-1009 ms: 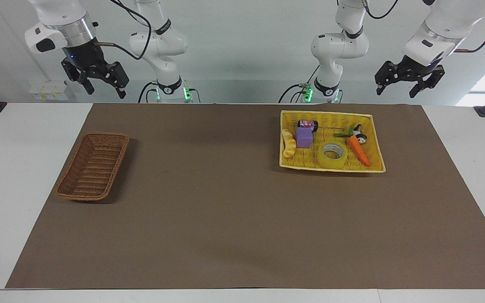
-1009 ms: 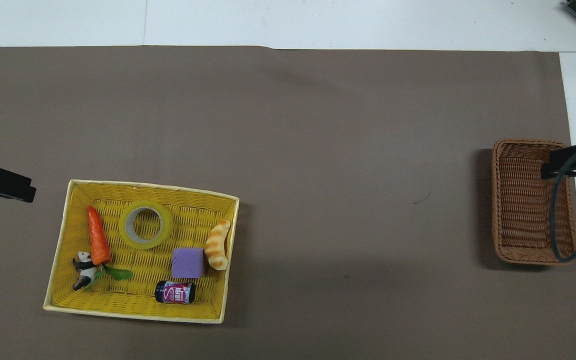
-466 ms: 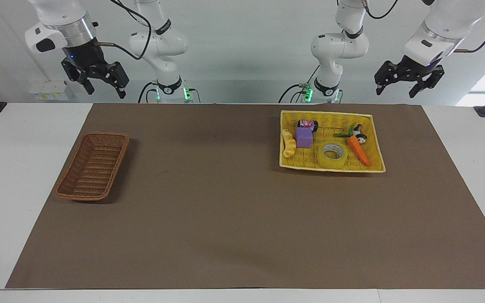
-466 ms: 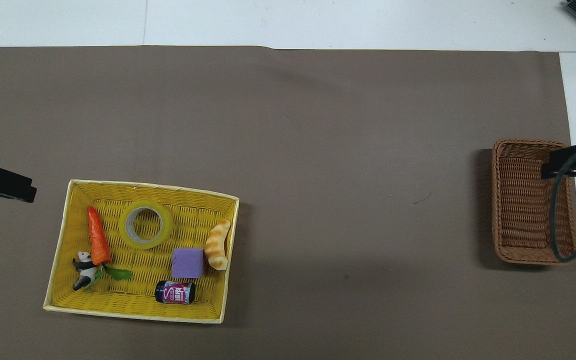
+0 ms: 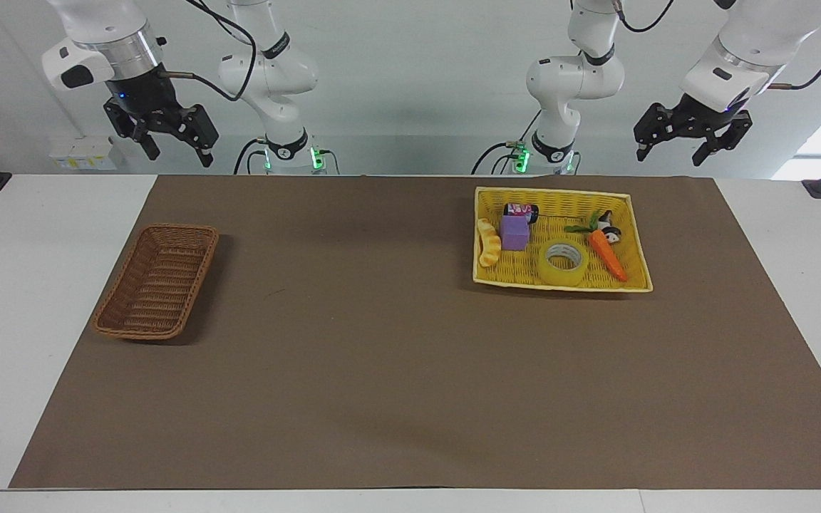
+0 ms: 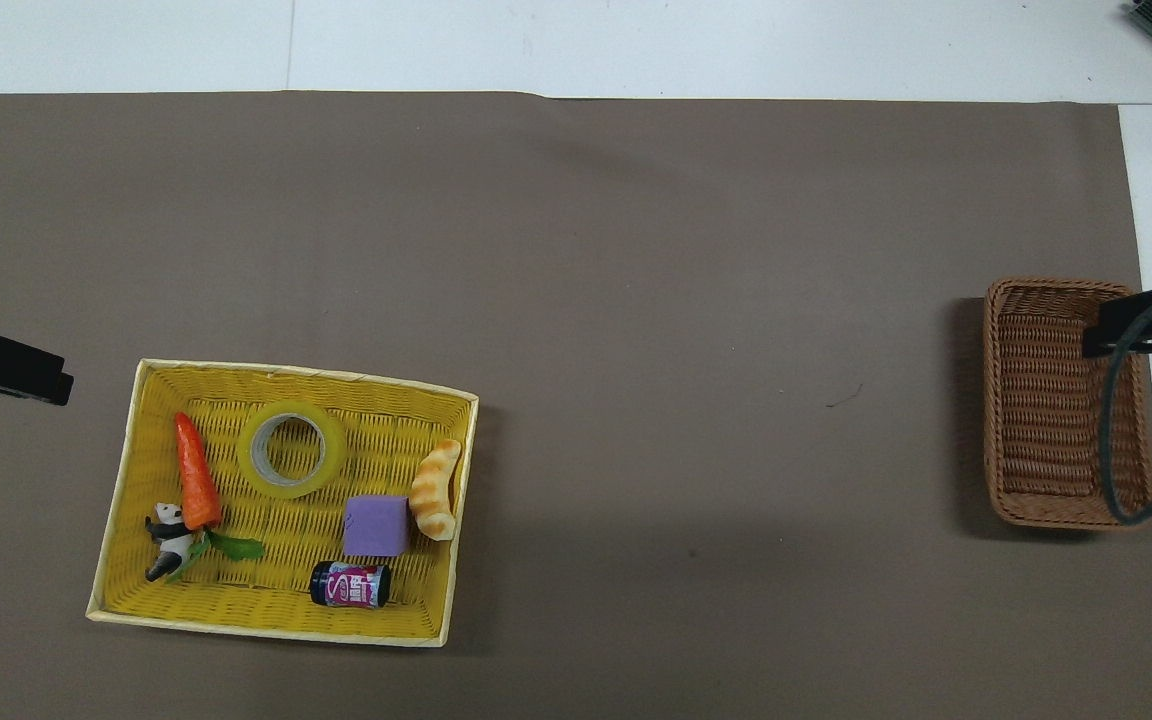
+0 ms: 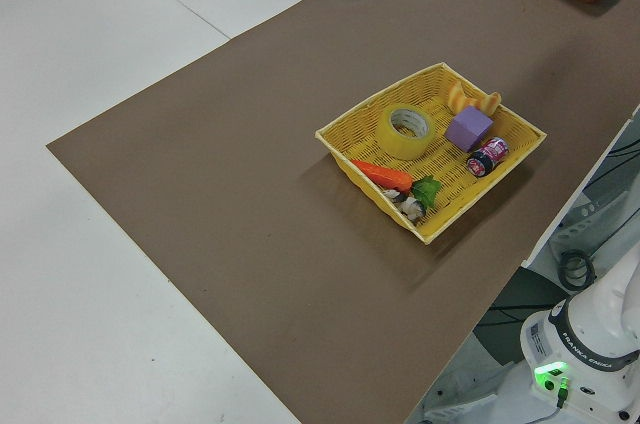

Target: Move tape to another basket

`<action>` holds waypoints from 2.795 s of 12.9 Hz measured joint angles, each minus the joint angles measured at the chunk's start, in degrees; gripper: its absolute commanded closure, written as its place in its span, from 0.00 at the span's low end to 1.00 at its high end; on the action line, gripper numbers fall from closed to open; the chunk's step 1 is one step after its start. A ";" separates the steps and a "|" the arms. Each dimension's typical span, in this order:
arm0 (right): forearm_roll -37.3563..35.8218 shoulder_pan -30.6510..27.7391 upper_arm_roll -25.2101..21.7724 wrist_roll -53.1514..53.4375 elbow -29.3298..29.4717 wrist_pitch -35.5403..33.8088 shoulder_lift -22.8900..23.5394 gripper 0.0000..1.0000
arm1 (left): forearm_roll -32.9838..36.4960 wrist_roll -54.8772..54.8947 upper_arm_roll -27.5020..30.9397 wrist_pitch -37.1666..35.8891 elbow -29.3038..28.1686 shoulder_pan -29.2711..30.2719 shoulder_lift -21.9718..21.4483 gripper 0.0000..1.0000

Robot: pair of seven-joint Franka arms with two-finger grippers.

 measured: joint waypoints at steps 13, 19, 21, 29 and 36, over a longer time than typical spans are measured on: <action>0.00 0.00 0.00 0.00 0.00 0.00 0.00 0.00 | -0.16 0.00 -0.58 -0.05 -0.63 -0.01 -0.04 0.00; 0.00 0.00 0.00 0.00 0.00 0.00 0.00 0.00 | -1.16 0.00 -0.59 4.63 -8.73 -0.02 -3.64 0.00; 0.00 0.00 0.00 0.00 0.00 0.00 0.00 0.00 | -1.33 0.07 -0.65 8.60 -14.05 -0.02 -5.39 0.00; 0.00 0.00 0.00 0.00 0.00 0.00 0.00 0.00 | -1.38 1.42 -0.39 21.82 -31.61 -0.01 -6.98 0.00; 0.00 0.00 0.00 0.00 0.00 0.00 0.00 0.00 | -1.40 1.43 -0.64 38.76 -45.97 -0.02 -6.38 0.09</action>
